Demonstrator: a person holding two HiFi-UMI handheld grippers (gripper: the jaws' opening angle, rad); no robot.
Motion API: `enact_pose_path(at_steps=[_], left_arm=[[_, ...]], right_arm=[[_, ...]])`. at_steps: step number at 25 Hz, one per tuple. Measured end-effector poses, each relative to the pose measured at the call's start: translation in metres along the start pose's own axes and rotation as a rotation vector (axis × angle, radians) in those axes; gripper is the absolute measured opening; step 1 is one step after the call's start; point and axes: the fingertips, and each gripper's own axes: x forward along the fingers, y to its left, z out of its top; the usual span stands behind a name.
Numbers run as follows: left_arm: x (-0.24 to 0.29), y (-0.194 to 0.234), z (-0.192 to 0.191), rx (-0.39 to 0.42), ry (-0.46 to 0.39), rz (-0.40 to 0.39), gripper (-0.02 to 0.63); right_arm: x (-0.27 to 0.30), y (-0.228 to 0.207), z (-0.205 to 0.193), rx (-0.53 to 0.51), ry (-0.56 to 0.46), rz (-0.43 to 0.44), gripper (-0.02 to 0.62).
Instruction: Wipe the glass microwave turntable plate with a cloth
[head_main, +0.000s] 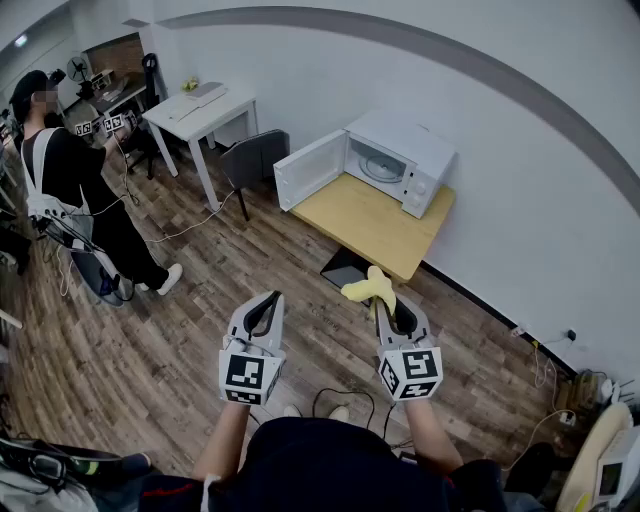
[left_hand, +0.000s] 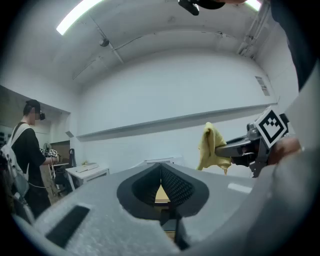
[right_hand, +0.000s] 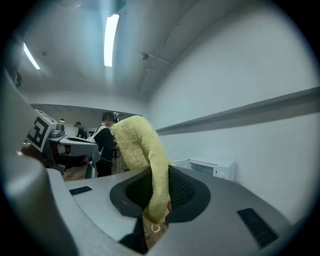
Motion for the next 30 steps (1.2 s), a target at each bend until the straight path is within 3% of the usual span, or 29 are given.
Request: enact_pose_path(at_steps=[6, 30], left_arm=[[0.008, -0.003, 0.001, -0.009, 0.003, 0.0, 0.018], [0.042, -0.056, -0.009, 0.002, 0.033, 0.025, 0.018]], right_arm=[[0.004, -0.006, 0.002, -0.049, 0.0, -0.005, 0.061], [0.0, -0.052, -0.023, -0.033, 0.009, 0.072, 0.061]])
